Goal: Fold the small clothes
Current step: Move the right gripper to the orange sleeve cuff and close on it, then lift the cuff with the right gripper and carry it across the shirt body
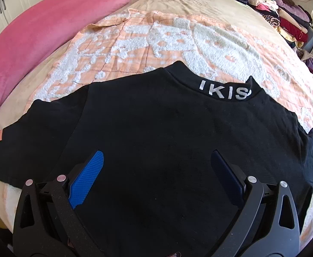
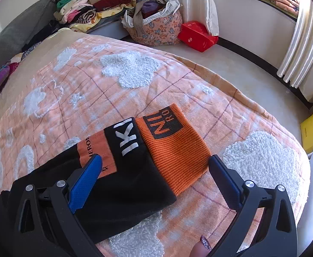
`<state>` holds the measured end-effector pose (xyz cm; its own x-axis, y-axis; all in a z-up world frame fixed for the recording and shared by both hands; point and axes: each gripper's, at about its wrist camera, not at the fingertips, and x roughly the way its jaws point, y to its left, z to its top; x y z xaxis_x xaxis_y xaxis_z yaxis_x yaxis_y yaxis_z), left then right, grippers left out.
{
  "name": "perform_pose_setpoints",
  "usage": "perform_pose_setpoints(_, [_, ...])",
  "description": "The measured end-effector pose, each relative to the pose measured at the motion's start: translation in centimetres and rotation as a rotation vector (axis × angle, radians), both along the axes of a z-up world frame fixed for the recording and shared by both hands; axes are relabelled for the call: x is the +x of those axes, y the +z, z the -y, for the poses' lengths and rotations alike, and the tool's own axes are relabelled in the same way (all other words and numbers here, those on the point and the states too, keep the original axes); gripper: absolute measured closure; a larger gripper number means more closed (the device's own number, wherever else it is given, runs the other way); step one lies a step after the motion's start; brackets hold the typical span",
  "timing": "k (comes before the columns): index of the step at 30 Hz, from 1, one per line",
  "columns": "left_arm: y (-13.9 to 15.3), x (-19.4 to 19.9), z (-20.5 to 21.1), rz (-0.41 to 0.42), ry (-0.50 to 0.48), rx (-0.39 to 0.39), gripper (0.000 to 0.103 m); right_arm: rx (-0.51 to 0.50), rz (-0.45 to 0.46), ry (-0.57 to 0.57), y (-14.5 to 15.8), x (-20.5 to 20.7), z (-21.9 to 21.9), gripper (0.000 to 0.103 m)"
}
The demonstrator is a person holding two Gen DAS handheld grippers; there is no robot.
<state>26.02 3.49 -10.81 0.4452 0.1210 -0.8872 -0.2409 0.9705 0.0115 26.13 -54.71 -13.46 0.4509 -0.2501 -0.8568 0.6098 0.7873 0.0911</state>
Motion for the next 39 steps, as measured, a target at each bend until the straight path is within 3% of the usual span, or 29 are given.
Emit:
perform_pose_setpoints(4, [-0.7, 0.2, -0.2, -0.01, 0.002, 0.002, 0.009, -0.005, 0.001, 0.02, -0.4, 0.4, -0.3, 0.004])
perform_pose_setpoints(9, [-1.6, 0.3, 0.0, -0.022, 0.001, 0.001, 0.009, 0.027, 0.068, 0.067, 0.2, 0.3, -0.9, 0.007])
perform_pose_setpoints(10, [-1.9, 0.3, 0.1, -0.027, -0.003, -0.003, 0.009, 0.03, 0.074, 0.074, 0.3, 0.3, -0.9, 0.022])
perform_pose_setpoints(12, [-2.2, 0.3, 0.3, -0.027, -0.003, -0.004, 0.009, 0.024, 0.072, 0.065, 0.5, 0.2, -0.8, 0.04])
perform_pose_setpoints(19, [-2.3, -0.1, 0.4, -0.009, 0.01, -0.021, 0.009, 0.038, 0.122, 0.085, 1.9, -0.6, -0.5, 0.085])
perform_pose_setpoints(24, [-2.1, -0.5, 0.4, 0.0, 0.019, -0.031, 0.009, 0.047, 0.146, 0.124, 2.7, -0.6, -1.2, 0.09])
perform_pose_setpoints(31, [-0.9, -1.4, 0.5, 0.027, 0.012, -0.058, 0.009, 0.197, 0.274, 0.232, 4.8, -0.6, -2.9, 0.091])
perform_pose_setpoints(39, [1.1, -2.5, -0.6, 0.074, 0.025, -0.069, 0.009, 0.213, 0.408, 0.526, 10.8, -0.6, -12.1, 0.092])
